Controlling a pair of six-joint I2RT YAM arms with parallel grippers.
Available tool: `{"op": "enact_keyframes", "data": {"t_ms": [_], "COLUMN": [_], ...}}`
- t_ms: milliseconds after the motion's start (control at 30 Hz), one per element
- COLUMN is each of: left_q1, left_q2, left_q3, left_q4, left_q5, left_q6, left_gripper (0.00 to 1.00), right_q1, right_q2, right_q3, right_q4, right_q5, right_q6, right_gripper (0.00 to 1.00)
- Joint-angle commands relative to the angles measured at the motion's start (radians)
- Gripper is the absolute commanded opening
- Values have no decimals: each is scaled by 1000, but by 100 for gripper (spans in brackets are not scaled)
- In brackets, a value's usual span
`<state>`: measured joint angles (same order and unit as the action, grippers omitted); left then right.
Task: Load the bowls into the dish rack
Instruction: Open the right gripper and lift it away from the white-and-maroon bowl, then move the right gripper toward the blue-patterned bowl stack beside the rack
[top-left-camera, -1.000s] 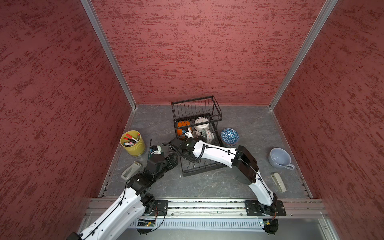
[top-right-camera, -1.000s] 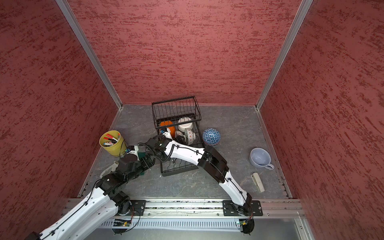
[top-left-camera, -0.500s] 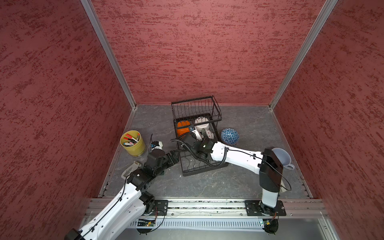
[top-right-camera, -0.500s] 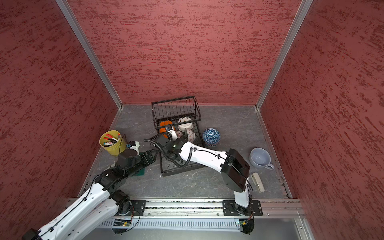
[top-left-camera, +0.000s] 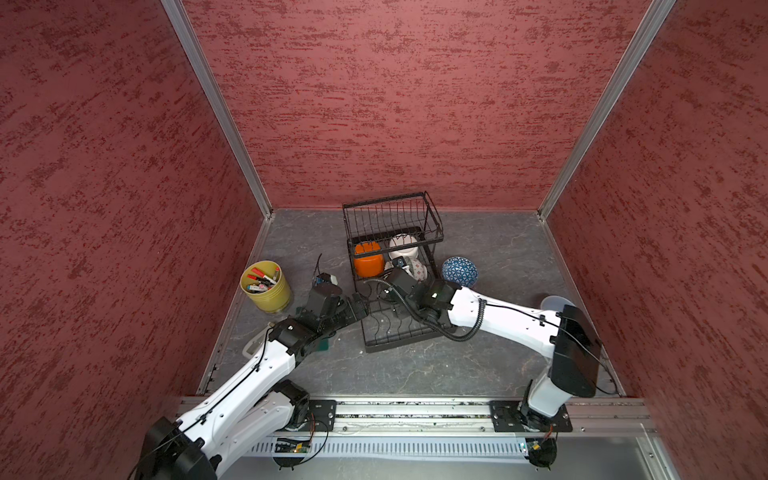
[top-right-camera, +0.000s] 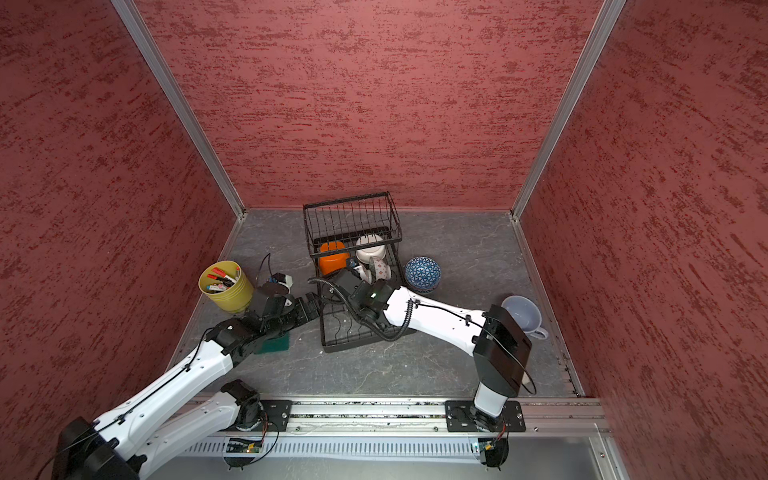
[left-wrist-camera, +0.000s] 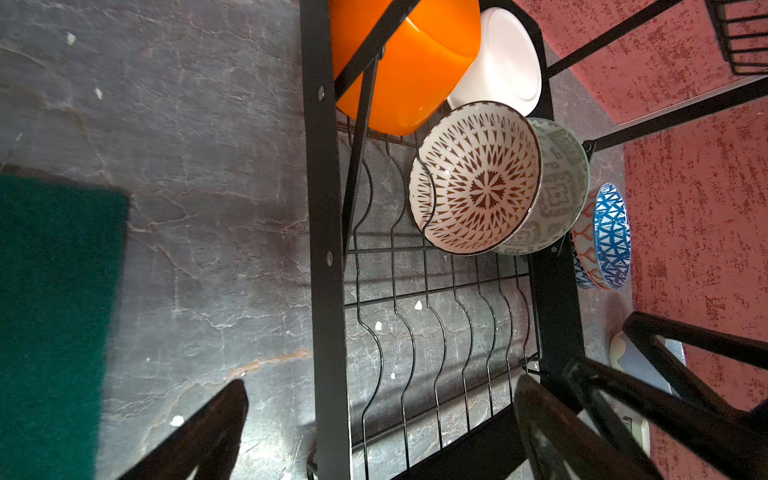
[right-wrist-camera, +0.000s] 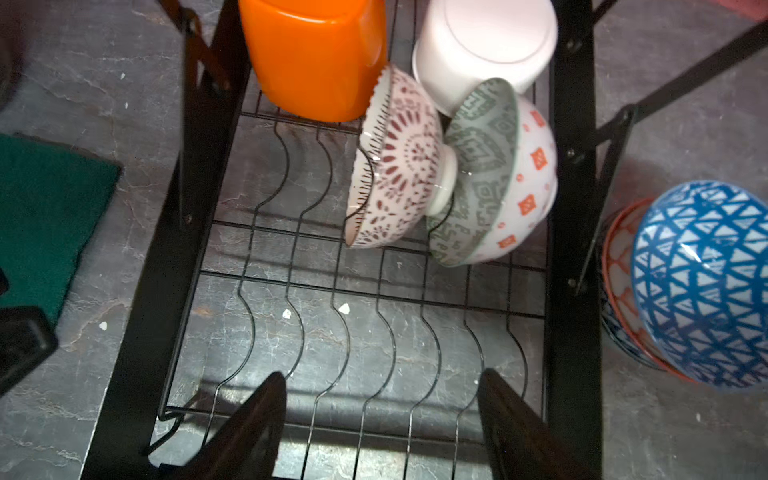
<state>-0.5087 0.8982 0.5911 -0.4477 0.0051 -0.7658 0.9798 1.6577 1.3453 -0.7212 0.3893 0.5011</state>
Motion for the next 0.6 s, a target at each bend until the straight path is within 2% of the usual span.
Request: {"op": "enact_keyframes", "data": {"t_ms": [0, 233, 467, 567], "left_q1": [4, -7, -19, -16], "left_q2": [22, 70, 107, 123], "left_q3": [28, 67, 91, 101], "left_q4": [32, 55, 62, 62], "left_q5": [22, 26, 35, 51], "left_q6": [18, 14, 14, 25], "left_gripper": [100, 100, 100, 100], "right_q1": [-62, -204, -359, -424], "right_q2": [-68, -142, -138, -115], "right_q3": [-41, -83, -87, -65], "right_q4": [20, -11, -23, -29], "right_q5": [-65, -60, -83, -84], "right_q6": [46, 47, -28, -74], "right_gripper": [74, 73, 65, 58]}}
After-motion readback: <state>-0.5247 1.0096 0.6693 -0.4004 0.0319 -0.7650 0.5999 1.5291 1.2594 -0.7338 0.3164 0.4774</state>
